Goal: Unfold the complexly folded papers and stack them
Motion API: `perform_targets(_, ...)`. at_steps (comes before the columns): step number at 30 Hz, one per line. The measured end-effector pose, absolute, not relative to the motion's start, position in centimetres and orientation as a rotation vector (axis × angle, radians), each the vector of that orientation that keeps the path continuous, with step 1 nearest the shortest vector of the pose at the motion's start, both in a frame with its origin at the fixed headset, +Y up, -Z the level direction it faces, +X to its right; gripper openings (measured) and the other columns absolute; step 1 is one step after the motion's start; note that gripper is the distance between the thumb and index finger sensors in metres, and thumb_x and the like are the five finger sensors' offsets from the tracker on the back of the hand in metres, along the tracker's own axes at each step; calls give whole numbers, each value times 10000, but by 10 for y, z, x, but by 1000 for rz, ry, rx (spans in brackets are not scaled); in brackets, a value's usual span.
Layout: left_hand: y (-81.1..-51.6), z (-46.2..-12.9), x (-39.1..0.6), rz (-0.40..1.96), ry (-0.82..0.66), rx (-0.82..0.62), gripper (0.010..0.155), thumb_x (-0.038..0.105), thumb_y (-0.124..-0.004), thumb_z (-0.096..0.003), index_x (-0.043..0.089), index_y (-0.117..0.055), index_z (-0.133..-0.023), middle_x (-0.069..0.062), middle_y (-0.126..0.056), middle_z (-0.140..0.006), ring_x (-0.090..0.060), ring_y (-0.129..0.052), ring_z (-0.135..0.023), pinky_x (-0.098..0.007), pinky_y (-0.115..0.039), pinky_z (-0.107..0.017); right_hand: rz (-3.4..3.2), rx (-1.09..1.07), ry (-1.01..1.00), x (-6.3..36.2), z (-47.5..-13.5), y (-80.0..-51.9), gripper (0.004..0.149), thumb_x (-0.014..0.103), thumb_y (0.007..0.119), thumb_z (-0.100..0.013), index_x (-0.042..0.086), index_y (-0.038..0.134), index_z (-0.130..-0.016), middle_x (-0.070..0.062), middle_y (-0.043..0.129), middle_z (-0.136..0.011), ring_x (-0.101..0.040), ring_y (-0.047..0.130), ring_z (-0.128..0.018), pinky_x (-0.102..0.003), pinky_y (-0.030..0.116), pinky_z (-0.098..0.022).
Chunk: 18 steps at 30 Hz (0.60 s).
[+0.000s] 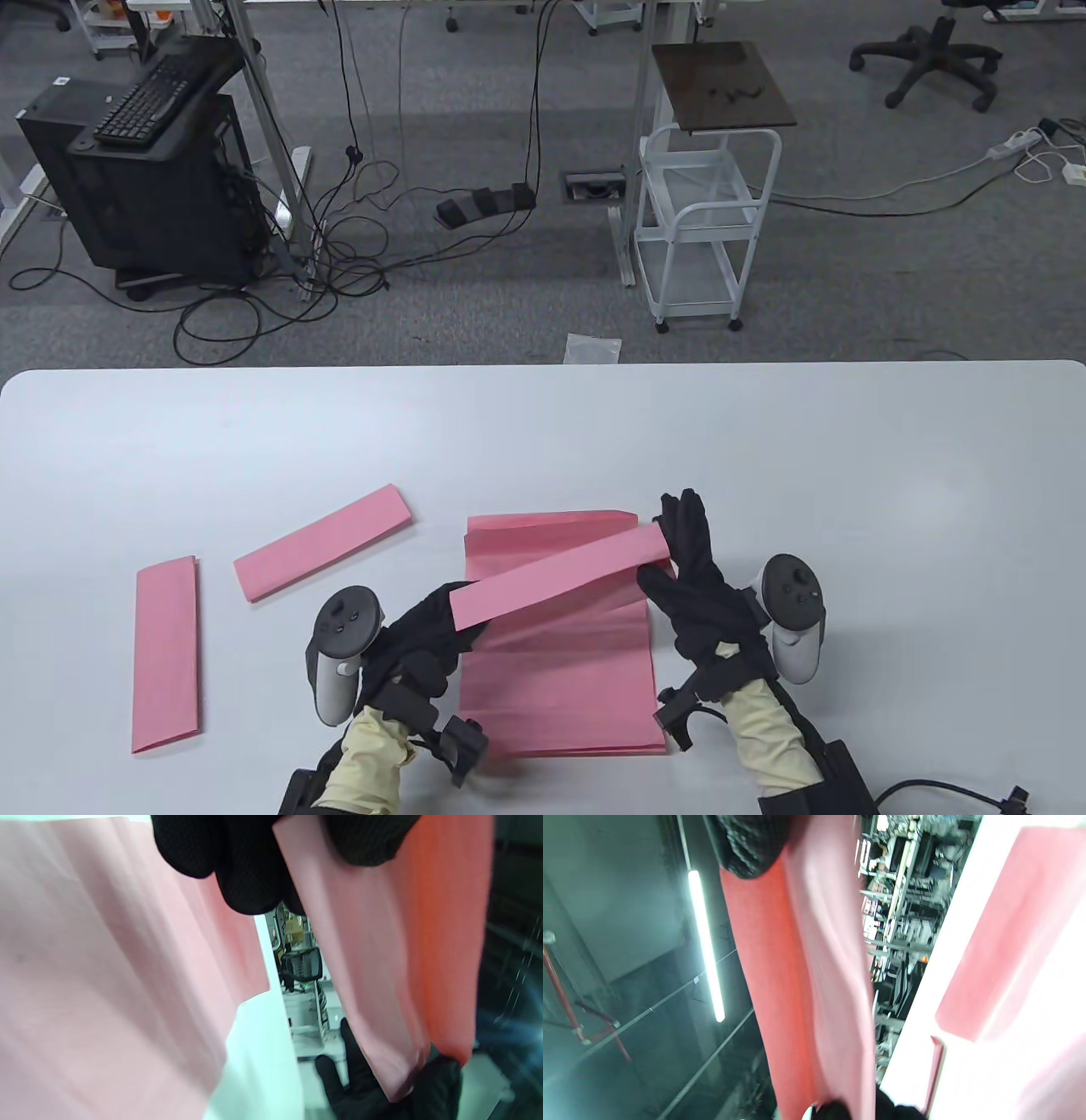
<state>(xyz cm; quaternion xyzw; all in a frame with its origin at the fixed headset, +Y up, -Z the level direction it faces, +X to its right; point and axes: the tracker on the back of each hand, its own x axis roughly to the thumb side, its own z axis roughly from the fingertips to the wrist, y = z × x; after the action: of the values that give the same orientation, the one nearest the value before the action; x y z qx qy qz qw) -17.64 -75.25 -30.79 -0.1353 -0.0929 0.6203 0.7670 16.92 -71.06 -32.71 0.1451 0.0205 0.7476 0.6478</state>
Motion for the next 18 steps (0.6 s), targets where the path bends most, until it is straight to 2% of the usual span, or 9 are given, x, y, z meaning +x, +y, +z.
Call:
perform_targets(2,-753,-308,-172,1305,-222,-298,379,354,-741,-549,263,-729,-917,17,-903,-858,-253,-907,-840,-462,-710,-677,1737,304,28,173,-327,-708,635,327,757,-504,272,491,-1077,-78,728,-1007,-379,637,-950,-642,194,-730)
perform_targets(4,-756,-308,-169,1291,-218,-301,378,349,-744,-547,262,-735,-915,10,-905,-854,-257,-908,-835,-470,-706,-675,1723,221,-39,180,-327,-710,432,319,757,-499,145,779,-893,-60,912,-711,-342,841,-727,-636,327,-724)
perform_targets(5,-757,-308,-167,1273,-229,-313,377,353,-743,-549,269,-736,-916,11,-908,-849,-254,-911,-831,-471,-707,-673,1682,199,-27,180,-327,-712,395,331,755,-496,104,829,-811,-67,936,-633,-343,867,-660,-630,352,-721)
perform_targets(6,-757,-307,-167,1258,-226,-317,377,354,-739,-552,270,-736,-919,10,-913,-839,-263,-914,-820,-475,-708,-669,1656,192,-13,180,-327,-714,388,339,752,-496,86,836,-778,-69,937,-601,-348,870,-635,-631,361,-718)
perform_targets(8,-756,-307,-168,1188,-204,-298,376,377,-743,-551,283,-759,-915,11,-949,-764,-254,-947,-759,-491,-711,-655,1625,161,4,180,-328,-716,384,333,755,-494,62,843,-750,-79,938,-572,-357,870,-618,-636,358,-714)
perform_targets(11,-751,-308,-174,1003,-185,-303,387,423,-757,-539,283,-821,-894,109,-1015,-353,-137,-1049,-382,-451,-773,-607,1665,159,6,177,-329,-719,378,329,750,-496,58,844,-742,-79,936,-569,-358,861,-648,-642,345,-713)
perform_targets(12,-750,-308,-176,981,-185,-330,389,433,-758,-538,282,-828,-890,134,-1007,-297,-108,-1052,-328,-430,-792,-594,1678,156,3,176,-329,-719,378,329,747,-495,57,845,-739,-79,936,-569,-357,857,-664,-645,339,-712)
perform_targets(15,-751,-307,-182,1081,-122,-412,391,417,-774,-533,248,-851,-877,148,-1008,-232,-89,-1065,-258,-402,-821,-562,1653,184,30,173,-330,-721,376,329,744,-496,74,845,-754,-84,936,-607,-370,813,-764,-657,298,-711)
perform_targets(18,-755,-306,-187,1225,-51,-453,394,394,-780,-530,213,-858,-872,154,-1020,-253,-92,-1094,-284,-390,-826,-558,1616,207,53,170,-329,-720,379,321,752,-493,89,851,-776,-99,933,-672,-393,757,-841,-666,250,-710)
